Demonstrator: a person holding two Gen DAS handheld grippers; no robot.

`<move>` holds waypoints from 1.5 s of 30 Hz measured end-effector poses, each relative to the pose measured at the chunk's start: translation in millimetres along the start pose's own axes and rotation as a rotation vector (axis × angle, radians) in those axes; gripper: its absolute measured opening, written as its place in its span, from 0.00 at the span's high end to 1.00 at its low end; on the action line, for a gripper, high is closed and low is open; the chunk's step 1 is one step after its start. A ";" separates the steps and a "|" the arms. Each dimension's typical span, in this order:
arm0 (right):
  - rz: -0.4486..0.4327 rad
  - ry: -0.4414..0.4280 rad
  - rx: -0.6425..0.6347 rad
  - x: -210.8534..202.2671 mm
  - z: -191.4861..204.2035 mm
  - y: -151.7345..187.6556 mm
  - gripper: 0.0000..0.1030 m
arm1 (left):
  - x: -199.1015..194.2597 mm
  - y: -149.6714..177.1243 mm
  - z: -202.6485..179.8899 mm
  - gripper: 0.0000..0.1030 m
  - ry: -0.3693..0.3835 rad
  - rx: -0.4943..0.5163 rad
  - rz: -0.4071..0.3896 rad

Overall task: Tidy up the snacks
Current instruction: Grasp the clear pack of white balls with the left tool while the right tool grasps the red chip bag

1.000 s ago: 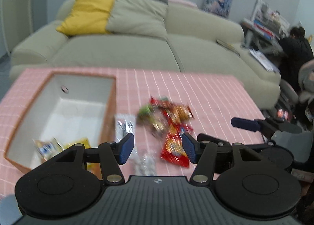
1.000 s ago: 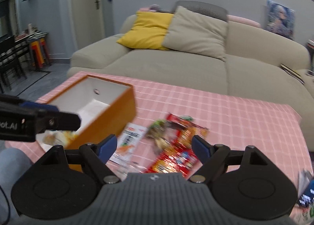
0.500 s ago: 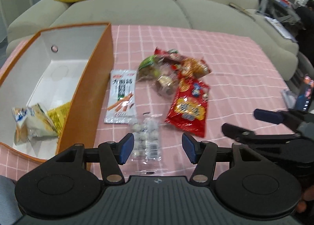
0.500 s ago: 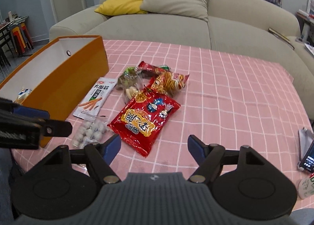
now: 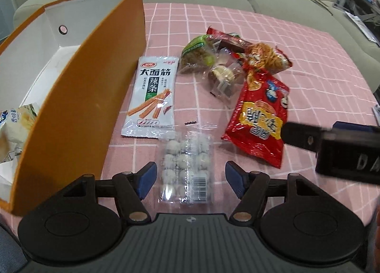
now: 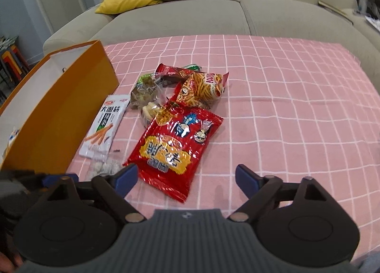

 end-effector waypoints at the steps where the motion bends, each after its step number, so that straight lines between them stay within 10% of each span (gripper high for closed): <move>1: 0.004 -0.006 0.020 3.8 0.6 -2.2 0.06 | 2.8 0.2 1.0 0.25 -0.002 -0.002 0.009; 17: 0.147 0.034 0.126 76.1 7.2 -17.4 0.07 | 21.3 1.5 -0.7 0.27 -0.023 0.002 0.074; 37: 0.115 0.014 -0.003 51.2 8.2 -16.0 0.63 | 14.2 2.7 0.5 0.44 -0.002 -0.007 0.064; 41: 0.128 0.012 0.022 48.2 2.5 -10.7 0.61 | 7.9 4.1 2.1 0.44 -0.008 -0.012 0.053; 45: 0.133 0.037 0.030 53.3 7.0 -8.0 0.24 | 1.6 0.7 8.1 0.44 -0.021 -0.034 0.040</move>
Point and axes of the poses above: each gripper's, at about its wrist camera, not at the fingertips, and x roughly the way its jaws point, z to its left, y to its underside, the point moved 6 cm from there along x, roughly the way its jaws point, and after that the axes turned 4 degrees about x, right-handed, at the moved point
